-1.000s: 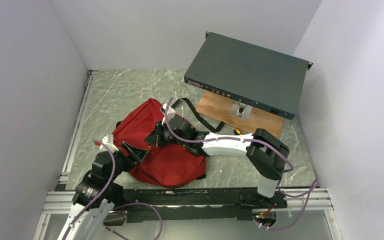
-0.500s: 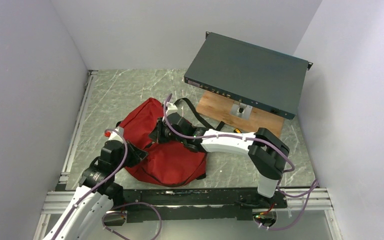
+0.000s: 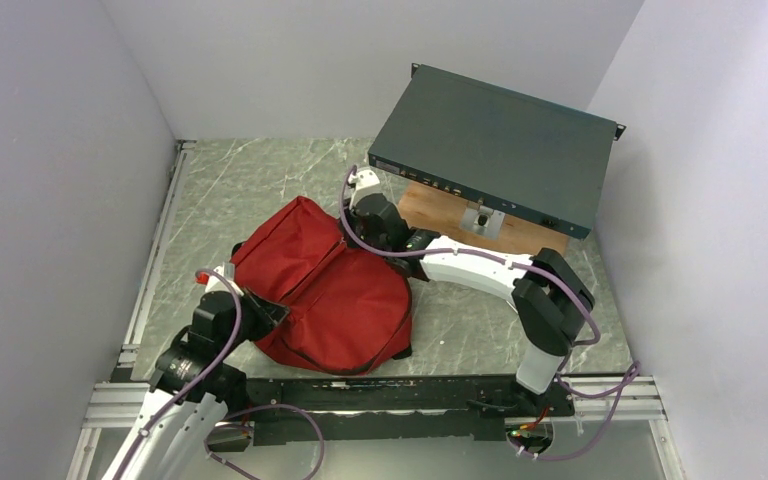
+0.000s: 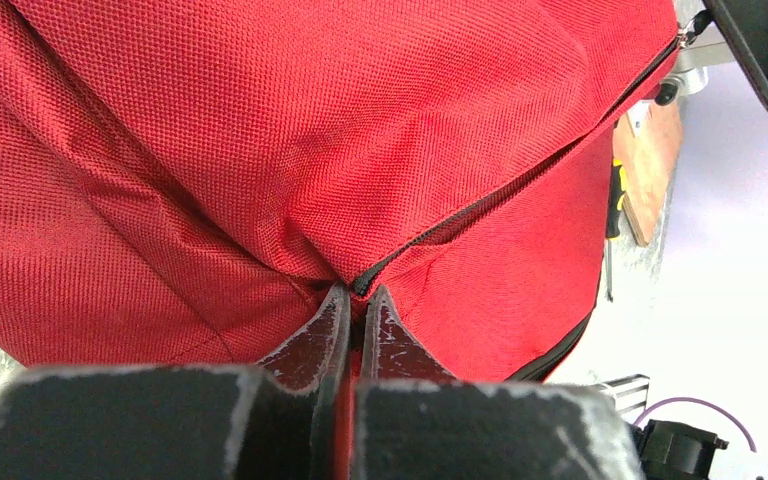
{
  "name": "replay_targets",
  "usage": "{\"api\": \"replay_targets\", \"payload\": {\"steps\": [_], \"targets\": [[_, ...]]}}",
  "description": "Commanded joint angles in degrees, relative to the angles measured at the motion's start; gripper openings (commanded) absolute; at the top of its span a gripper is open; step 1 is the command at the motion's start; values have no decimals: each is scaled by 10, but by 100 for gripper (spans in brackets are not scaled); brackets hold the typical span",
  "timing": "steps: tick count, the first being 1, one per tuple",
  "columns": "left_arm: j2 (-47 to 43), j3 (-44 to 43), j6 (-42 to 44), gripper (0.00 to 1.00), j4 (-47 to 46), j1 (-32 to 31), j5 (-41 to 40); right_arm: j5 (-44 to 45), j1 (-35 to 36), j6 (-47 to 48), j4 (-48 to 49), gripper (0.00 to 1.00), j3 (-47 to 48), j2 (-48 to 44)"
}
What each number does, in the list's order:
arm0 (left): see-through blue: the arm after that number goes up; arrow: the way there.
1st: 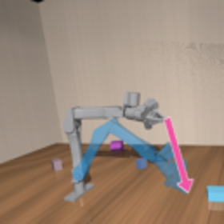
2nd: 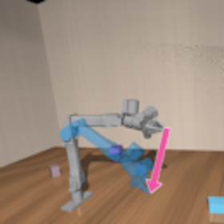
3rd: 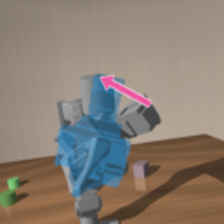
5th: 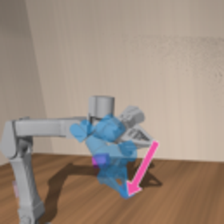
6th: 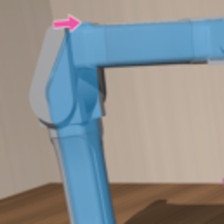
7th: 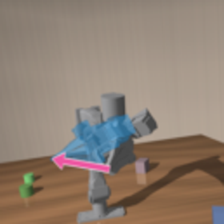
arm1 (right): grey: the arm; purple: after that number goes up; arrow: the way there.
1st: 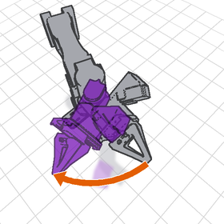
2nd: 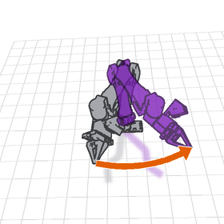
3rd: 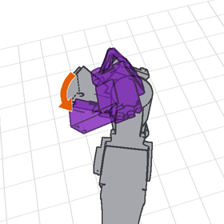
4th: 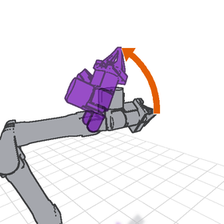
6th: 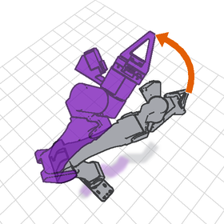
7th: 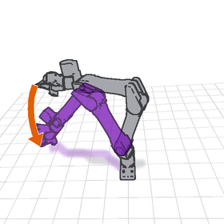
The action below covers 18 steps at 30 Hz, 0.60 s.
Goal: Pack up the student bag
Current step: Zip the student bag at the center of the board.
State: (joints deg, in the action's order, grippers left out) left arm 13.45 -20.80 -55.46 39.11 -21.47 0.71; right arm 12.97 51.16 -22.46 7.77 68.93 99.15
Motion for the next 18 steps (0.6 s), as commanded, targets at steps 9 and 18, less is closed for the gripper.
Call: {"api": "replay_targets", "payload": {"steps": [9, 18], "targets": [[14, -99, 50, 69, 57, 0, -6, -8, 11, 106, -160, 55, 42, -115], [0, -252, 206, 95, 34, -1, -29, -72, 13, 87, -353, 99, 21, -401]]}}
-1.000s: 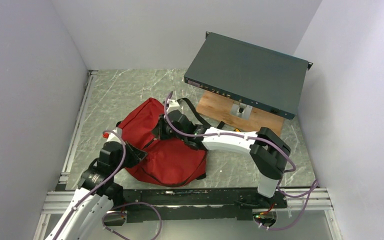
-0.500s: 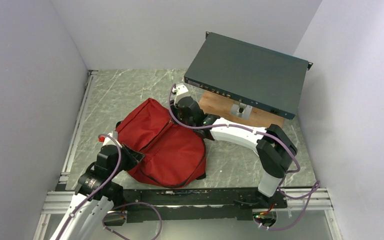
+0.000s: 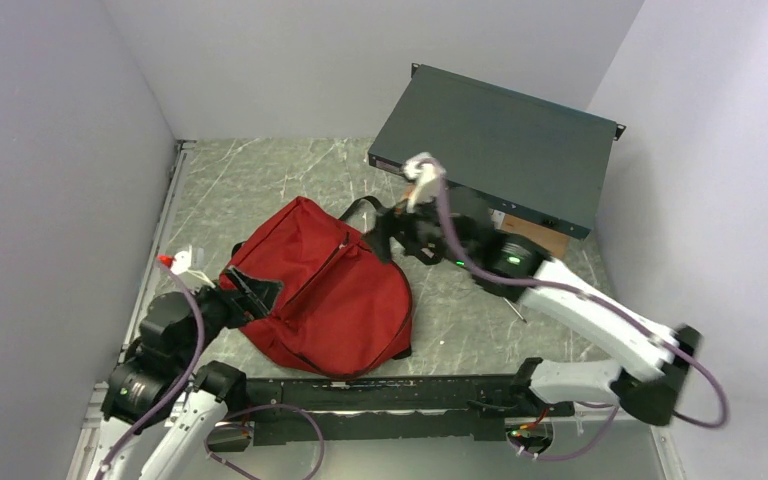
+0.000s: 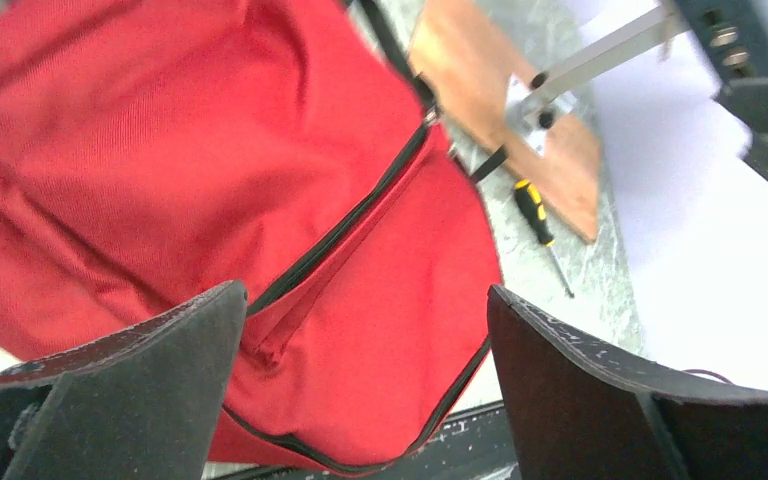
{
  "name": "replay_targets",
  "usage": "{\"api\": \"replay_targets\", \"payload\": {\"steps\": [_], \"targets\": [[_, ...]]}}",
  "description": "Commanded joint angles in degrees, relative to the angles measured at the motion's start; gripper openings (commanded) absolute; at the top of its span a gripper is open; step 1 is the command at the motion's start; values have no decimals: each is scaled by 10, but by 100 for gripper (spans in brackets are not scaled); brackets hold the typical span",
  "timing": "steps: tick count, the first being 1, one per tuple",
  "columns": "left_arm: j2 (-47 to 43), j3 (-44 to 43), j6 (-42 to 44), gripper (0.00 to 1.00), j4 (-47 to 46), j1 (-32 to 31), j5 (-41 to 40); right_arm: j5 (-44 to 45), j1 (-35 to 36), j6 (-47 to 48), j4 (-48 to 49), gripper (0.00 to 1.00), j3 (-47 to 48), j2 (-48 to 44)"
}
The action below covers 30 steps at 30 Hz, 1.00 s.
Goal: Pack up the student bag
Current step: Zip the student bag at the center of the board, then reset both arms
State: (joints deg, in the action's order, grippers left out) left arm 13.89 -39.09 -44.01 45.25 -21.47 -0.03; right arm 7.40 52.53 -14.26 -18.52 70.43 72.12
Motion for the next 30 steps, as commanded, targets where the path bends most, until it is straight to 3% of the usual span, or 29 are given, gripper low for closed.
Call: {"api": "replay_targets", "payload": {"steps": [1, 6, 11, 18, 30], "targets": [[-4, -87, 109, 96, -34, 0, -22, -12, -1, 9, -100, 100, 8, -171], [10, -179, 194, 100, -75, -1, -5, 6, -1, 12, -125, 100, 37, -328], [14, -220, 230, 100, -131, -1, 3, 38, -1, 7, -106, 100, 38, -421], [24, -251, 244, 100, -151, -1, 5, 155, -2, -38, -121, 100, 51, -457], [5, -239, 241, 100, -135, -1, 1, 176, -7, -13, -90, 100, 19, -473]]}}
